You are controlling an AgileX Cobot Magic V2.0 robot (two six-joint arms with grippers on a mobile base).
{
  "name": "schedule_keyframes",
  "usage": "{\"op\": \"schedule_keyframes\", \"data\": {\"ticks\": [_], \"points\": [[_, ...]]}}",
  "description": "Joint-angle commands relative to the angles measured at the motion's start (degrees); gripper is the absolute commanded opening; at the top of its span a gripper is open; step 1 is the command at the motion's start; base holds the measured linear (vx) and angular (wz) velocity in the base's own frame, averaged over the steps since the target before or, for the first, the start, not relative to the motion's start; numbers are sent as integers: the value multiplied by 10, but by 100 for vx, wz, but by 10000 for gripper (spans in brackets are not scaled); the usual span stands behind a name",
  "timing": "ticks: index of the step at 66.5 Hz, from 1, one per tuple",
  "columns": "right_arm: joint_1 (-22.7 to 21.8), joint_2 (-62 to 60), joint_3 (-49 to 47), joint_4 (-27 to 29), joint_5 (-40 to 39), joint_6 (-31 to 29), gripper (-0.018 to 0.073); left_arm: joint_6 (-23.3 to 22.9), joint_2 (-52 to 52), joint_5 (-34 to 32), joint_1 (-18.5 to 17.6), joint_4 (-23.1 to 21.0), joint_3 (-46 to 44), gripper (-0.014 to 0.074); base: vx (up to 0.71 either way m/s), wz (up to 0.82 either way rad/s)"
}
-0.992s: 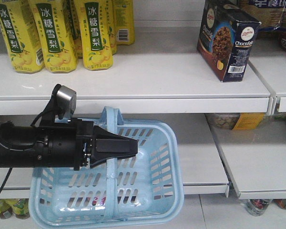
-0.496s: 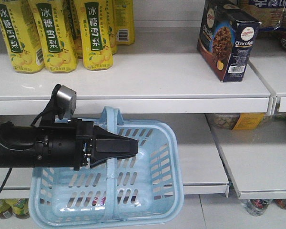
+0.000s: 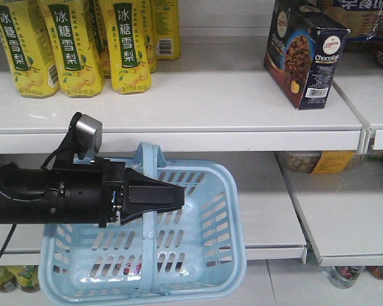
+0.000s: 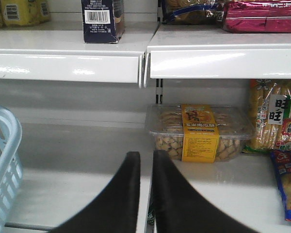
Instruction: Left arm holds basket, right arm returns cookies
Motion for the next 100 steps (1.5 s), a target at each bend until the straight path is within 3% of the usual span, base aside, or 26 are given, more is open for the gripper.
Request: {"op": "schedule_keyframes", "data": {"ticks": [1, 57, 67, 78, 93, 100], "points": [[-2, 7, -15, -15, -41, -4, -10, 7, -19, 32, -2, -67, -20, -6, 0, 0], [-2, 7, -15, -14, -41, -4, -8, 7, -22, 48, -2, -67, -20, -6, 0, 0], [-2, 7, -15, -14, -41, -4, -8, 13, -54, 65, -2, -22, -16, -6, 0, 0], [-2, 7, -15, -14, -41, -4, -8, 11, -126, 42, -2, 18, 27, -6, 0, 0], [-2, 7, -15, -14, -41, -4, -8, 10, -257, -54, -2, 73, 137, -6, 0, 0], [-2, 7, -15, -14, -41, -4, -8, 8, -327, -132, -2, 125, 185, -6, 0, 0]]}}
